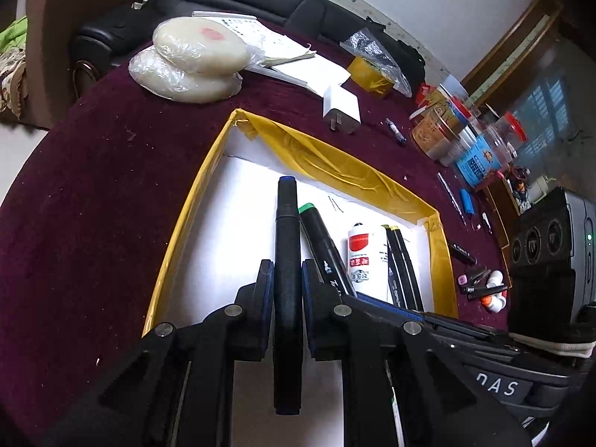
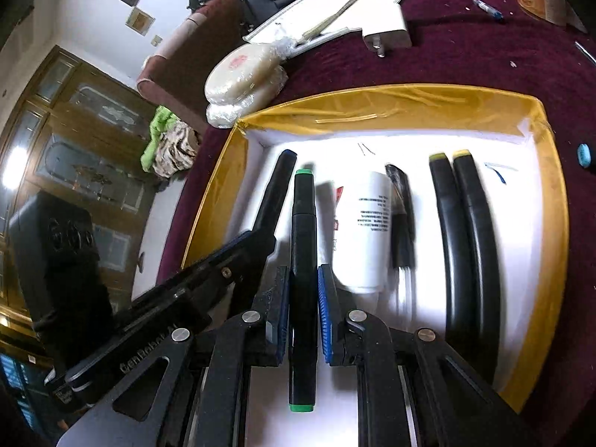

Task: Organize rigid objects
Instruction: 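Open both tools to release the markers in the tray, then move both open tools back to the pile of pens and bottles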

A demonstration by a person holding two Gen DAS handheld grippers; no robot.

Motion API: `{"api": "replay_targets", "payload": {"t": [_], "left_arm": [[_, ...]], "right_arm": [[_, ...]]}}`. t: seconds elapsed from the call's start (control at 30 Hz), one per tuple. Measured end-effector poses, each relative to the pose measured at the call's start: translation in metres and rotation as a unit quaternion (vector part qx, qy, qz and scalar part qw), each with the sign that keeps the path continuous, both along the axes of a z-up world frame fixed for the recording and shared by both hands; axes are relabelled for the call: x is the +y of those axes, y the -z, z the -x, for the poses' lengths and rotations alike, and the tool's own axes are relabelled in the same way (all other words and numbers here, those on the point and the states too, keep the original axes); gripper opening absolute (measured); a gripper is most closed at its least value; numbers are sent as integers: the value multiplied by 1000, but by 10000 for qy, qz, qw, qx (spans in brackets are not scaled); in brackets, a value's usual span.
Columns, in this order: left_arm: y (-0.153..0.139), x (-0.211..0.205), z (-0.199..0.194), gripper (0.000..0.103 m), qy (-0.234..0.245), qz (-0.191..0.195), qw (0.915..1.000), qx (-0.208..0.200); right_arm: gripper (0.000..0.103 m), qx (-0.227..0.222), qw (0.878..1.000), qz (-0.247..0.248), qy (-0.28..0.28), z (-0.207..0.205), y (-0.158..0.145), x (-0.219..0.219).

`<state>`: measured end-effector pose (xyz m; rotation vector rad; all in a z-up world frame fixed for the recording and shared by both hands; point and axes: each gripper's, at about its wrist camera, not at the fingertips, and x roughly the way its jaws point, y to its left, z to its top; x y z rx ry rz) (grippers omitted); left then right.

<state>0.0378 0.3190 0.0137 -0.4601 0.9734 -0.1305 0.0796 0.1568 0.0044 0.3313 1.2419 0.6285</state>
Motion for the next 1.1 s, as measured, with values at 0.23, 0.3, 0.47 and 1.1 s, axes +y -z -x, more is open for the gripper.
{"api": "replay_targets", "payload": {"t": [0.23, 0.3, 0.47, 1.1], "left_arm": [[-10, 6, 8, 32, -237, 243, 9993, -126], [-16, 7, 13, 53, -293, 365, 9987, -204], [-38, 7, 35, 60, -482, 445, 9966, -494], [-74, -179, 134, 80, 873, 501, 9842, -1456]], "right_arm": [[14, -72, 10000, -4, 42, -3, -8, -2], [15, -162, 9998, -22, 69, -3, -14, -5], [23, -476, 9985, -230, 107, 4, -40, -25], [62, -1768, 9433, 1095, 2586, 64, -68, -353]]}}
